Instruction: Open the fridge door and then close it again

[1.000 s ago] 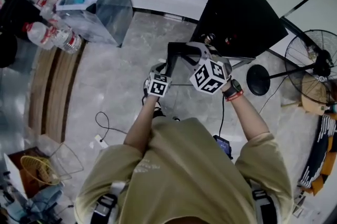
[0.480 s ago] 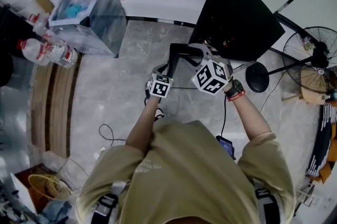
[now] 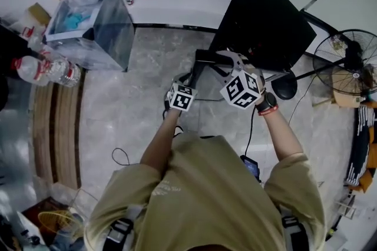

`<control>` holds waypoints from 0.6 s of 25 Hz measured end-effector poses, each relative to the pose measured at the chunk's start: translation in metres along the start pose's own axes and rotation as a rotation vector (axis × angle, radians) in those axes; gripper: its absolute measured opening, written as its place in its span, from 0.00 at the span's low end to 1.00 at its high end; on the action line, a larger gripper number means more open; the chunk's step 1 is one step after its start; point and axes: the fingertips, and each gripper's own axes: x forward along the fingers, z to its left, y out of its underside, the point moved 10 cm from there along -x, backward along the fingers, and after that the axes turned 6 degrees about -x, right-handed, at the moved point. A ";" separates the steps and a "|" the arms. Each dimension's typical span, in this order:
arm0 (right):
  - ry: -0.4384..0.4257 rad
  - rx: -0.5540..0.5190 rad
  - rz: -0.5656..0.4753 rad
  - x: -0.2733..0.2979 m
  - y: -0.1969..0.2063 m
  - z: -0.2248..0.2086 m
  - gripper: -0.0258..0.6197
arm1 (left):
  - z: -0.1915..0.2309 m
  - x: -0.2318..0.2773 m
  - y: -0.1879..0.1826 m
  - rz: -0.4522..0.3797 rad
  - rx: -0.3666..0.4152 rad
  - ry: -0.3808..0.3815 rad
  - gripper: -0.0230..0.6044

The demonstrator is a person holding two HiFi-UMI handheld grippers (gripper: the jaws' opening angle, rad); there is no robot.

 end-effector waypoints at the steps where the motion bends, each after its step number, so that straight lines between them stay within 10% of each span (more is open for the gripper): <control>1: 0.007 0.003 0.005 0.002 -0.001 -0.001 0.34 | 0.002 0.001 -0.001 0.001 0.006 0.003 0.17; 15: -0.005 0.092 0.058 0.019 0.005 -0.030 0.33 | 0.023 0.028 -0.026 0.031 0.025 0.053 0.17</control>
